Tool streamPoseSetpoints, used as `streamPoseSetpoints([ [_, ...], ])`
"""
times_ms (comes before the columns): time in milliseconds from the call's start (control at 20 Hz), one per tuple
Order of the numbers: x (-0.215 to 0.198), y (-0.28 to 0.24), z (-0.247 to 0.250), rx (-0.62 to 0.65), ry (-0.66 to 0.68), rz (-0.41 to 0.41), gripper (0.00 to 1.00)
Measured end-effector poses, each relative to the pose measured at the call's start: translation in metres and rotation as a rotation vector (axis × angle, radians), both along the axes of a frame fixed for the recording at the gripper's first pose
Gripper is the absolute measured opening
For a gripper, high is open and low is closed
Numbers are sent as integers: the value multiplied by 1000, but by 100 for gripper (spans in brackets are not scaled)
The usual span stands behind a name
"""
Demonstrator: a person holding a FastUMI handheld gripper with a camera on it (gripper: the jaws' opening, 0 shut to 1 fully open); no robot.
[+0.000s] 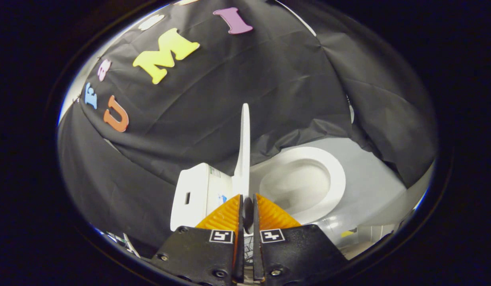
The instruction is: Open the toilet lid.
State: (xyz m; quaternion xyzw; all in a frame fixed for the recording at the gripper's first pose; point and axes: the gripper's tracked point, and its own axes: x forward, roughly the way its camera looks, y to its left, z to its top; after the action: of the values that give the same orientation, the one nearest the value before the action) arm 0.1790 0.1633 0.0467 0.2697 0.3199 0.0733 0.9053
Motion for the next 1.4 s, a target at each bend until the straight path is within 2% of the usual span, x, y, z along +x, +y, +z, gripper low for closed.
streamPoseSetpoints([
  [600, 0, 57, 30, -99, -66, 23, 13],
  [1400, -10, 146, 53, -259, -170, 131, 13],
])
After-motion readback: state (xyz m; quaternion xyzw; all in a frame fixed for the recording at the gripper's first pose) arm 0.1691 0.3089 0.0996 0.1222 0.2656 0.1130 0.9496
